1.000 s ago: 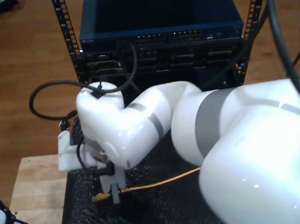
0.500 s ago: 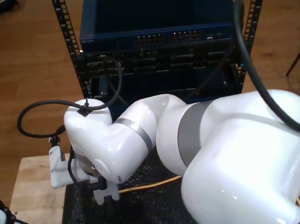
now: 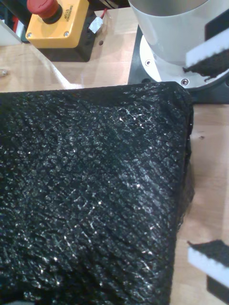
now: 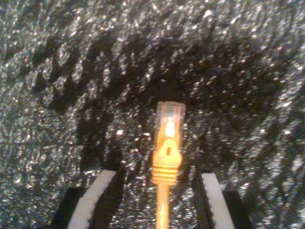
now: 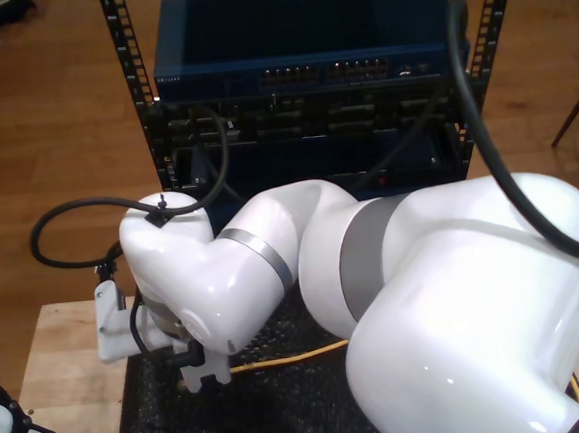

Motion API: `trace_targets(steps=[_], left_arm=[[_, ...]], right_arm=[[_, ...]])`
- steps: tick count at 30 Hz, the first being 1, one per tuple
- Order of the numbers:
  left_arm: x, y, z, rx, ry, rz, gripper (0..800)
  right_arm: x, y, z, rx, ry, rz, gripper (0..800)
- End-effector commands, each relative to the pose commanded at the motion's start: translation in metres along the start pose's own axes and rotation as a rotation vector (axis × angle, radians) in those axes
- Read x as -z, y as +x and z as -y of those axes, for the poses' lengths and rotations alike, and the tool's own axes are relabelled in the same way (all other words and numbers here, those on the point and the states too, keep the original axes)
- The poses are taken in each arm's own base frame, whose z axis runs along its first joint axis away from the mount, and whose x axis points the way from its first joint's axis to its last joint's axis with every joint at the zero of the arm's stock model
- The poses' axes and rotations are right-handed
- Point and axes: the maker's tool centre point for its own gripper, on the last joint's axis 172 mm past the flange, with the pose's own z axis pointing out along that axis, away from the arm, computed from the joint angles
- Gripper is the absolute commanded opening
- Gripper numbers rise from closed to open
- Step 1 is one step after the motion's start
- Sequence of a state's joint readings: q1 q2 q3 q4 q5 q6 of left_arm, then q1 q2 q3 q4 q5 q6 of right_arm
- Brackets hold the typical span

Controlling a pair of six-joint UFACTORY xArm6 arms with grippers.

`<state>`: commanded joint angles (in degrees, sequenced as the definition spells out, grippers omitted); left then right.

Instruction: Grab the cable and plug it in

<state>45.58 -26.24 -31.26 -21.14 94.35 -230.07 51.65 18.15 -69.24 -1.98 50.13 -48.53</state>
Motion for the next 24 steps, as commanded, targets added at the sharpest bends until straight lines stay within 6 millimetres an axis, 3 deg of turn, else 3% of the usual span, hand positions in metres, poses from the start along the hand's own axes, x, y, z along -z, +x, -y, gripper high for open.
trace_targets(steps=[7,16,24], left_arm=[[-0.0003,-0.0001,0.0,-0.001,-0.001,-0.001,800],[-0.0005,0.0004,-0.0007,-0.001,-0.003,-0.003,800],[-0.0005,0.0004,-0.0007,-0.001,-0.003,-0.003,800]], right_arm=[[0.0011,0.003,-0.0039,-0.001,-0.005,-0.003,327],[-0.003,-0.0011,-0.0057,0.003,-0.014,0.018,276],[-0.0017,-0.0041,-0.0091,-0.001,-0.046,0.05,151]])
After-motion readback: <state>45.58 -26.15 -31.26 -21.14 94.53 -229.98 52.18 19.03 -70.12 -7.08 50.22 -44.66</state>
